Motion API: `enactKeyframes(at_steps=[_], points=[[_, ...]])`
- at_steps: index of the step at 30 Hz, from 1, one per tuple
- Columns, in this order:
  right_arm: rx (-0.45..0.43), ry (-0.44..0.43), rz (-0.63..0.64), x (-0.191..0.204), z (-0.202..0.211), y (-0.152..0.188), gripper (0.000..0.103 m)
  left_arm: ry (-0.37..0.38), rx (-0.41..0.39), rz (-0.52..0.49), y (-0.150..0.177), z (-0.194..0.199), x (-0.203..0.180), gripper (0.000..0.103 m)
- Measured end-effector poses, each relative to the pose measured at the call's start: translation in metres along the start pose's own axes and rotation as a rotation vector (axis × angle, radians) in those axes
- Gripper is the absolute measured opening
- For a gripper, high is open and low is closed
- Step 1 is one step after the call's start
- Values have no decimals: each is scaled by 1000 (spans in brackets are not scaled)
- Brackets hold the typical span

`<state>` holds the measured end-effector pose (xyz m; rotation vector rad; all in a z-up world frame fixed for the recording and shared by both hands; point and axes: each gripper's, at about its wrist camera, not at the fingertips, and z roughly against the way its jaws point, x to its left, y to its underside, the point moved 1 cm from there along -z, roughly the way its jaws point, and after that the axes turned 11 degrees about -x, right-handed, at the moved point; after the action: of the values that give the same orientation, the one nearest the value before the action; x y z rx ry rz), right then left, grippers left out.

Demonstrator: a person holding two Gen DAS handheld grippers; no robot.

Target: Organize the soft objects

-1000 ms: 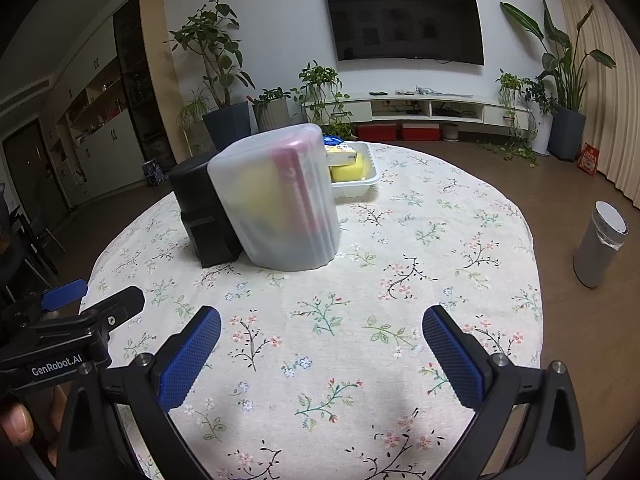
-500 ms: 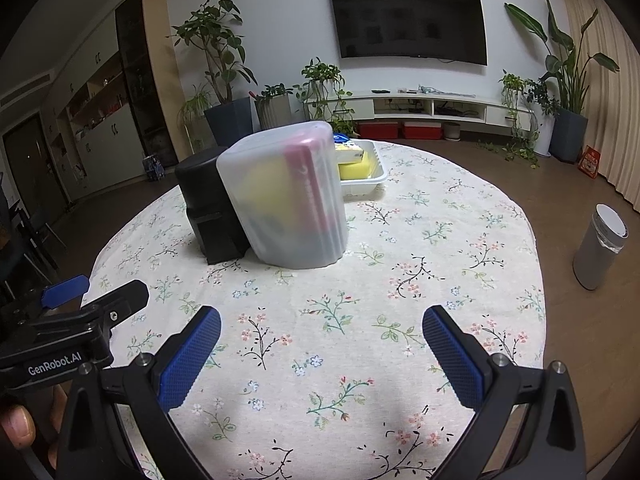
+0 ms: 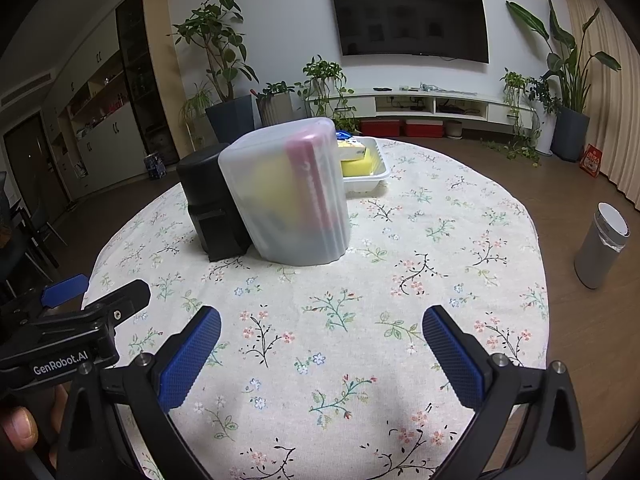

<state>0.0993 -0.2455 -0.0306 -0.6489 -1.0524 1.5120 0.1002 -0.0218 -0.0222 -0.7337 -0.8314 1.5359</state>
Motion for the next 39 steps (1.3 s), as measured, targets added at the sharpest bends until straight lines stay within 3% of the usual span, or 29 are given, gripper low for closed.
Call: enactKeyframes(at_steps=[39], points=[[14, -9, 10, 2, -2, 2, 103, 7, 14, 22, 4, -5, 6, 103]])
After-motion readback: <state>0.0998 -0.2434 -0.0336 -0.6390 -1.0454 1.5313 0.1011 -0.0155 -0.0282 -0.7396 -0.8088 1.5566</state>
